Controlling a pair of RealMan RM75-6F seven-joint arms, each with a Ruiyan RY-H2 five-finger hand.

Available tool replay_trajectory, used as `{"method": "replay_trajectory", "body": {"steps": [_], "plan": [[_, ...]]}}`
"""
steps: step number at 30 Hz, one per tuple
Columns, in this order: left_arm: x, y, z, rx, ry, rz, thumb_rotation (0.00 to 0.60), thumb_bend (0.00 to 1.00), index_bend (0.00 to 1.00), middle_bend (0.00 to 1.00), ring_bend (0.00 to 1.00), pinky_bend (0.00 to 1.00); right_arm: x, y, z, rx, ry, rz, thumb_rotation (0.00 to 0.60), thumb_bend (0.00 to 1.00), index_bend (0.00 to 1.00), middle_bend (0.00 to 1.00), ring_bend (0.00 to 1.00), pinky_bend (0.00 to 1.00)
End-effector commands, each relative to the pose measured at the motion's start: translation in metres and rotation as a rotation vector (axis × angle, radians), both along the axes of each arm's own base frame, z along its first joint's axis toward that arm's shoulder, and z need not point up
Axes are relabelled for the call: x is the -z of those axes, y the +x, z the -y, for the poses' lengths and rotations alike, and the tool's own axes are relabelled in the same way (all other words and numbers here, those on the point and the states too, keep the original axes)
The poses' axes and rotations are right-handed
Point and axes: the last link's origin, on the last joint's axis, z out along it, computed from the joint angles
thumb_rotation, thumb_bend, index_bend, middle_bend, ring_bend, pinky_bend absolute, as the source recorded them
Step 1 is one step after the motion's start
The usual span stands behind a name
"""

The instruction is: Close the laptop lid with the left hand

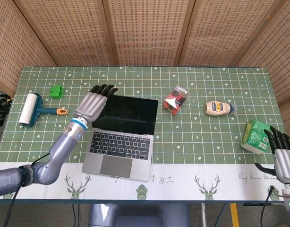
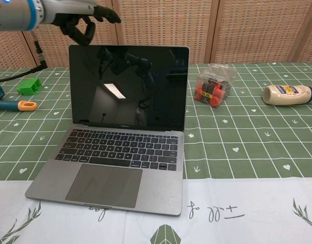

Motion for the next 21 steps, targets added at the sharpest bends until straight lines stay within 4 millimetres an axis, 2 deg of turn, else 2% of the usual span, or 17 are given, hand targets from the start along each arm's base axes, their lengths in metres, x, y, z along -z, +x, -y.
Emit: {"method": "replay_trajectory", "body": {"steps": [1,7,11,13,17,21], "plan": [[0.023,0.023,-0.016,-0.021,-0.037,-0.047,0.6,1.0,0.05,0.0,0.0,0.09,-0.003,-0.002,0.001,0.008,-0.003,0.007,0.6,0.02,0.0,0.0,0.0,0.0],[0.038,0.04,-0.029,-0.048,-0.053,-0.071,0.6,1.0,0.07,0.0,0.0,0.1,-0.007,-0.006,0.002,0.018,-0.012,0.023,0.6,0.02,0.0,0.0,0.0,0.0],[0.048,0.046,-0.034,-0.064,-0.064,-0.076,0.6,1.0,0.15,0.01,0.04,0.16,-0.009,-0.008,0.003,0.024,-0.016,0.029,0.6,0.02,0.0,0.0,0.0,0.0],[0.051,0.049,-0.036,-0.069,-0.066,-0.079,0.6,1.0,0.2,0.04,0.09,0.2,-0.01,-0.009,0.004,0.027,-0.017,0.031,0.6,0.02,0.0,0.0,0.0,0.0],[0.055,0.052,-0.036,-0.063,-0.065,-0.088,0.6,1.0,0.32,0.18,0.21,0.27,-0.009,-0.01,0.005,0.032,-0.013,0.031,0.6,0.02,0.0,0.0,0.0,0.0],[0.053,0.054,-0.035,-0.053,-0.065,-0.074,0.6,1.0,0.36,0.25,0.26,0.3,-0.007,-0.01,0.005,0.03,-0.005,0.027,0.6,0.02,0.0,0.0,0.0,0.0]]}}
